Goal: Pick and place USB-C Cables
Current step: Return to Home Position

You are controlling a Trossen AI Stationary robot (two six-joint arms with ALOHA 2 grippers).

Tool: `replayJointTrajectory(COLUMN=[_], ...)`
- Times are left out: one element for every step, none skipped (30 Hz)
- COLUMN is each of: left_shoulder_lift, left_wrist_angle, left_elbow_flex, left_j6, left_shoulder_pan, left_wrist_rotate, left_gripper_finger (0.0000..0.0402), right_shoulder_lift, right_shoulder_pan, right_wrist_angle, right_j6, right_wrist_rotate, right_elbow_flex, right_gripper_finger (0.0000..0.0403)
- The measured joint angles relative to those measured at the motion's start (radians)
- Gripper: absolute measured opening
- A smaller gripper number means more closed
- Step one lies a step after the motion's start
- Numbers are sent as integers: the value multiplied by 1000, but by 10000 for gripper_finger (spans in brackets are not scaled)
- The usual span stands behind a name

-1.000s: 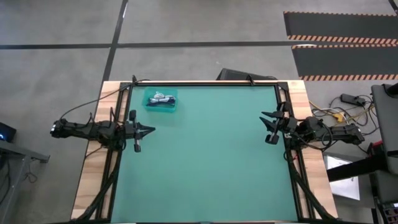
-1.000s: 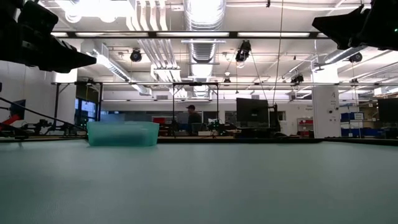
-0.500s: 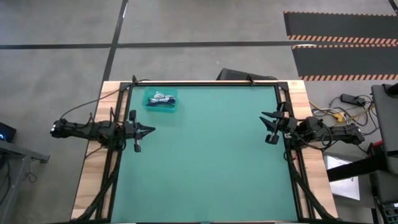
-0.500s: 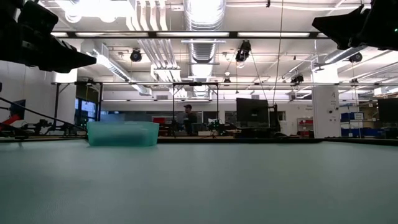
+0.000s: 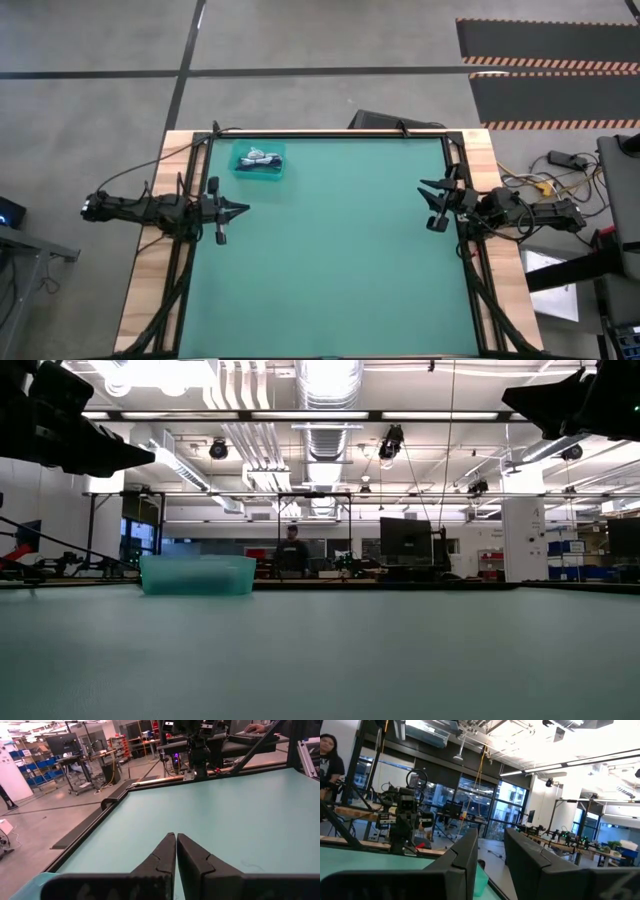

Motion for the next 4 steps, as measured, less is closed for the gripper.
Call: replayJointTrajectory(left_shoulder_lift=[0, 0, 0, 0], left_wrist_angle=[0, 0, 0, 0], left_elbow_flex=[0, 0, 0, 0], left_j6=[0, 0, 0, 0], left_shoulder_pan=[0, 0, 0, 0], left_wrist_rotate=[0, 0, 0, 0], left_gripper_finger=[0, 0, 0, 0], right_shoulder_lift=[0, 0, 0, 0], right_shoulder_pan=[0, 0, 0, 0], right_wrist_angle=[0, 0, 0, 0], right_j6=[0, 0, 0, 0], right_wrist_rotate=[0, 0, 0, 0], right_elbow_flex=[0, 0, 0, 0], right_gripper_finger=[85, 83, 82, 81])
